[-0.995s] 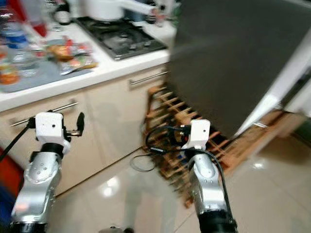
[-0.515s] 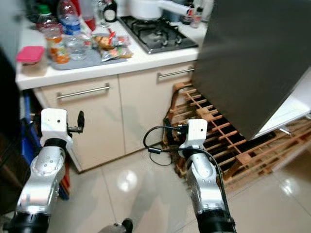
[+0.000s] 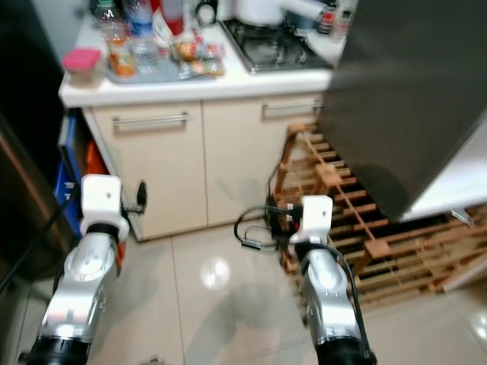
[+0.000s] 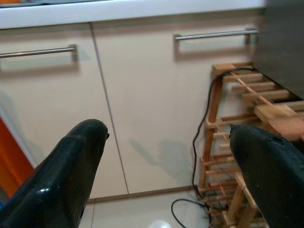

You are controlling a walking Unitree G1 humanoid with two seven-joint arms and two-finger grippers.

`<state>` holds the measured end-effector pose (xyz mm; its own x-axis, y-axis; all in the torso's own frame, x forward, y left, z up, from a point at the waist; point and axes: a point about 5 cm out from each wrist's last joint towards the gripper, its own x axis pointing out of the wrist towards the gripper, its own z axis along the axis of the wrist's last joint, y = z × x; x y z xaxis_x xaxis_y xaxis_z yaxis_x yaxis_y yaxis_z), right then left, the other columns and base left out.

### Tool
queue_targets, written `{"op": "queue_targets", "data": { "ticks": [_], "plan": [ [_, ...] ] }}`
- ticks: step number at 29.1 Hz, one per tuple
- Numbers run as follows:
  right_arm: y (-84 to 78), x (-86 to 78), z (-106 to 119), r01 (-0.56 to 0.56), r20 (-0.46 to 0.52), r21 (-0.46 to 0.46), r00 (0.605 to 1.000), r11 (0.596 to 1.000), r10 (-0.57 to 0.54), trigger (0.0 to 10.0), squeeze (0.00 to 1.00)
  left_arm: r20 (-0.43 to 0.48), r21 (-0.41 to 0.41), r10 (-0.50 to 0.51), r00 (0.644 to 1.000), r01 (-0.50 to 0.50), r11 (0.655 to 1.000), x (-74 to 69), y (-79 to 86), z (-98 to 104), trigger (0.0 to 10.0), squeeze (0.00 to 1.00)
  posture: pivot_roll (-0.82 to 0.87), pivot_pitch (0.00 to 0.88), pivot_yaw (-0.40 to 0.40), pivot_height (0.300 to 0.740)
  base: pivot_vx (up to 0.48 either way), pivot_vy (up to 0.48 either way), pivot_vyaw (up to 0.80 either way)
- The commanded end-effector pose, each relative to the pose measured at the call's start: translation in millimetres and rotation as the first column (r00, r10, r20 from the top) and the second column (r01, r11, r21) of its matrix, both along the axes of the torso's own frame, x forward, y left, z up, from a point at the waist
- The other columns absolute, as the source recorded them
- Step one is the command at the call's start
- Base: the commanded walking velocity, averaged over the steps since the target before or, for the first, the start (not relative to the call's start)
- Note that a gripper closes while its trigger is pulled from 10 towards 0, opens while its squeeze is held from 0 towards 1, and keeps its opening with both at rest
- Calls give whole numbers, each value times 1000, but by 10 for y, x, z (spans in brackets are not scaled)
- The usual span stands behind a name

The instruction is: Restocking fridge

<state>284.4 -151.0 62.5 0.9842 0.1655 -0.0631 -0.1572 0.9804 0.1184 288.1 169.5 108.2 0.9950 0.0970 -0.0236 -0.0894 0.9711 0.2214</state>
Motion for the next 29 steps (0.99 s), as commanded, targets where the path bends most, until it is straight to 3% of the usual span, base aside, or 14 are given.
{"op": "queue_targets", "data": {
  "ticks": [1, 5, 19, 23, 29],
  "plan": [
    [53, 20, 58, -19, 25, 6, 1000, 1000, 18, 10000, 0, 32, 28, -6, 999, 5, 1000, -8, 39, 67, 10000, 0, -27, 0, -38, 740, 0, 0, 600],
    [61, 45, -1, -11, -3, 34, 1000, 999, 11, 10000, 0, 29, 33, -11, 1000, 10, 999, -11, 37, 36, 10000, 0, -6, 0, -46, 740, 0, 0, 594],
    [161, 71, 49, -70, 33, 21, 997, 997, 69, 10000, 12, 87, 40, -84, 993, 81, 996, 5, -107, 153, 10000, 0, -9, 0, -44, 740, 0, 0, 504],
    [121, 90, 39, -28, 28, 22, 999, 999, 27, 10000, 27, 73, 26, -100, 992, 98, 995, 18, -122, 140, 10000, 0, -11, 0, -44, 740, 0, 0, 481],
    [149, 107, 177, -46, 113, -21, 992, 999, 48, 10000, 0, 83, 8, -78, 993, 78, 997, 57, -84, 176, 10000, 0, -17, 0, -40, 740, 480, 0, 216]
  ]
}}
